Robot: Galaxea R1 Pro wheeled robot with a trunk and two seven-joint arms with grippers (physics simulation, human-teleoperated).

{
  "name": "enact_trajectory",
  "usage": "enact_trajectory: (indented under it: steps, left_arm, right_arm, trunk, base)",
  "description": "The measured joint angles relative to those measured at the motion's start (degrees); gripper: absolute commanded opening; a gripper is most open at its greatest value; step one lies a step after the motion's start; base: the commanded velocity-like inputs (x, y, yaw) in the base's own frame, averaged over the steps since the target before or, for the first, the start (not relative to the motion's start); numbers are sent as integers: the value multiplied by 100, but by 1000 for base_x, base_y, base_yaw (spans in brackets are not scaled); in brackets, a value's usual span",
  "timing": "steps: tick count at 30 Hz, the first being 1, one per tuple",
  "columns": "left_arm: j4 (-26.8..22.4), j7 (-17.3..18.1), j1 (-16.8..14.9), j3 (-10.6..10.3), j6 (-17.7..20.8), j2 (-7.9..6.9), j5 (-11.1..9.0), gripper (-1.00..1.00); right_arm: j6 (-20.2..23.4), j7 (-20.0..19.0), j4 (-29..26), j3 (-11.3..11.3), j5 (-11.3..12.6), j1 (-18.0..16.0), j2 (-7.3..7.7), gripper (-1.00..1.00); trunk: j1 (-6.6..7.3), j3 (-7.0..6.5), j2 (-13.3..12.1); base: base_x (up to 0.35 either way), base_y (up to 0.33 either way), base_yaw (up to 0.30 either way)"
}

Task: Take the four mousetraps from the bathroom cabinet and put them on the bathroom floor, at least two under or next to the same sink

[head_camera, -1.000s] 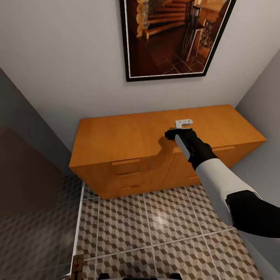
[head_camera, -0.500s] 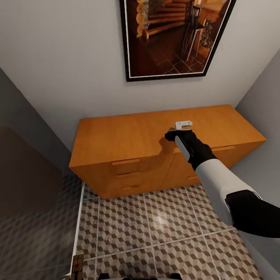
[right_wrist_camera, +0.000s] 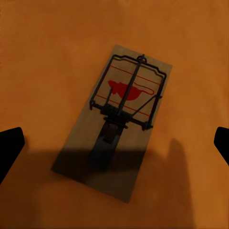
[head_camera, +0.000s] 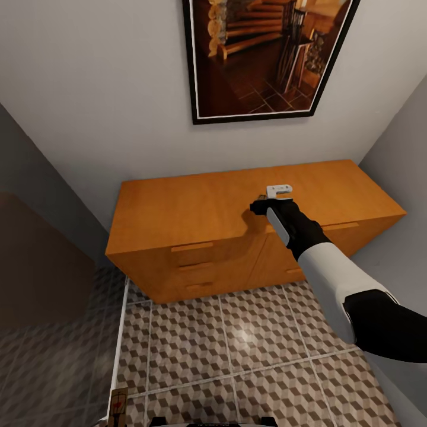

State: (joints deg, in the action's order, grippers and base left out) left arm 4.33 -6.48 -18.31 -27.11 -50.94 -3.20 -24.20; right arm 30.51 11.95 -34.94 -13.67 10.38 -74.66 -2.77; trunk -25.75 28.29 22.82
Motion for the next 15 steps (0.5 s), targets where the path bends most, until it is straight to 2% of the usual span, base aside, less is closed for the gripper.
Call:
enact_trajectory:
  steps: [15]
  left_arm:
    - [0, 0, 0, 0, -1, 0, 0, -100]
  right_arm:
    - [-4, -13, 5, 0, 17, 2, 0, 100]
  trunk:
    - [0, 0, 0]
  base:
    - [0, 0, 0]
